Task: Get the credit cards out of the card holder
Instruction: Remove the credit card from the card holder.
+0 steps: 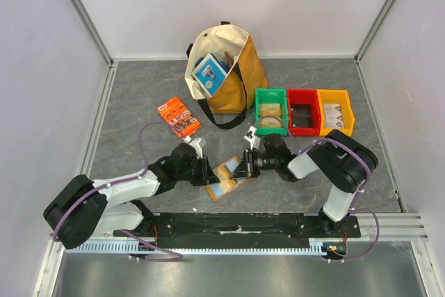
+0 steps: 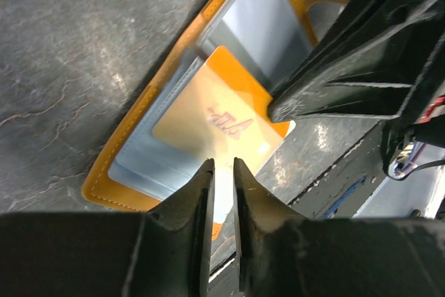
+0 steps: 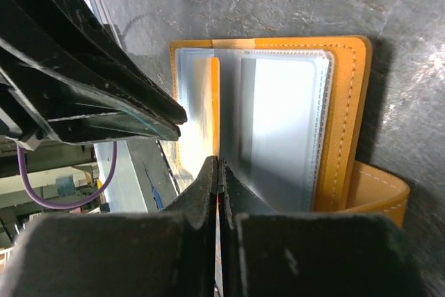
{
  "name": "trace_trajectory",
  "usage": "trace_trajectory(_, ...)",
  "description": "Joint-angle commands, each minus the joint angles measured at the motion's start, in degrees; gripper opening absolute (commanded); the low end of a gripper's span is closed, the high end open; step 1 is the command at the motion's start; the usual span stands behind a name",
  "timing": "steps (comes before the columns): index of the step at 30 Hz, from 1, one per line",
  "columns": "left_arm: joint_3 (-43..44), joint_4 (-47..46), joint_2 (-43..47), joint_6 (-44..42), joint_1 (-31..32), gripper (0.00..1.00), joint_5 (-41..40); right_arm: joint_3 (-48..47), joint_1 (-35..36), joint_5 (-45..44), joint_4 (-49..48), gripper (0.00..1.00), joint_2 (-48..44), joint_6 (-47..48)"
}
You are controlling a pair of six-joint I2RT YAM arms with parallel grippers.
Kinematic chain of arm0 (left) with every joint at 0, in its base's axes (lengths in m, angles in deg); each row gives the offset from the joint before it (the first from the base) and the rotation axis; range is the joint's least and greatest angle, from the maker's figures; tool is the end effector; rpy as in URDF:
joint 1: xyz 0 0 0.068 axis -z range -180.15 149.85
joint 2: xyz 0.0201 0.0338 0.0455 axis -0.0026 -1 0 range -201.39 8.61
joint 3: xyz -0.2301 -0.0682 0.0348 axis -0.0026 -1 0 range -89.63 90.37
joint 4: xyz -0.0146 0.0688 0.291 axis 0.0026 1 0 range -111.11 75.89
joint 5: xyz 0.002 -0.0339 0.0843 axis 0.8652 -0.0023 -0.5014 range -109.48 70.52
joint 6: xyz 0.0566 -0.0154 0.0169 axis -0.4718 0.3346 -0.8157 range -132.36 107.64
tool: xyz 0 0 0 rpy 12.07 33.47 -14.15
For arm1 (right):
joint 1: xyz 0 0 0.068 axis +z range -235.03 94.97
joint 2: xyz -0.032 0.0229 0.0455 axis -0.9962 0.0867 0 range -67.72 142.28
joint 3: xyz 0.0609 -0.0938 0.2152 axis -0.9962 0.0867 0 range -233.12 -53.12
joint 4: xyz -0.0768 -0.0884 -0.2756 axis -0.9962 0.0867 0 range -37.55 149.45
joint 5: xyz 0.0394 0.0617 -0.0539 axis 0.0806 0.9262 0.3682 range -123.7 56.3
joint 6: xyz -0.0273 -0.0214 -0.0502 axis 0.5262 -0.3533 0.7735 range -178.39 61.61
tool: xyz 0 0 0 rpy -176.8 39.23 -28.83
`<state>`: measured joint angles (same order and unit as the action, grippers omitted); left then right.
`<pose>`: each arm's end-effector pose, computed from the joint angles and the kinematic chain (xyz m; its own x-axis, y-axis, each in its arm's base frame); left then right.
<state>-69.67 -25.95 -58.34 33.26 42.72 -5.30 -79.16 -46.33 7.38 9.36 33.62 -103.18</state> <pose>0.1792 -0.1817 0.0805 -0.9105 -0.1003 -0.4011 0.2029 0.7369 -0.6448 0.2059 0.2034 0.0231 -0.9330 -0.0668 -0.3537 -0.3493 0.4057 0.8446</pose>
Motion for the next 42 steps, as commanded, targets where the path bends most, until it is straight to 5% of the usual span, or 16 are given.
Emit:
trace_trajectory(1, -1.33, -2.89, -1.68, 0.69, 0.11, 0.21, 1.91, 0.47, 0.06, -2.58, -1.47, 0.0, -0.09, 0.15)
trace_trajectory(9, -2.65, 0.53, -0.72, -1.06, 0.19, 0.09, -0.99, -0.5, -0.38, -1.8, 2.83, 0.01, -1.06, 3.13)
trace_trajectory(15, -1.95, 1.59, -2.21, -3.17, 0.11, 0.06, -0.64, -4.71, -0.38, -0.91, 9.94, 0.25, -0.71, 7.79)
trace_trajectory(21, -2.12, 1.59, -2.3, -3.61, 0.11, 0.05, -0.46, -9.46, -0.38, -0.22, 16.8, 0.28, 0.61, 12.71)
trace_trajectory(31, -1.95, 1.59, -2.12, -4.05, 0.11, 0.05, -0.2, -12.89, -0.38, 3.3, 19.54, 0.26, 4.3, 15.44)
trace_trajectory(37, -2.12, 1.68, -1.77, -3.88, 0.11, 0.05, -0.55, -12.89, -0.99, 3.48, 20.24, 0.0, 4.05, 16.32)
trace_trajectory(42, -2.83, 1.94, -0.55, -3.26, 0.11, 0.04, -1.52, -9.3, -5.29, 1.9, 21.12, 0.0, -1.22, 16.58)
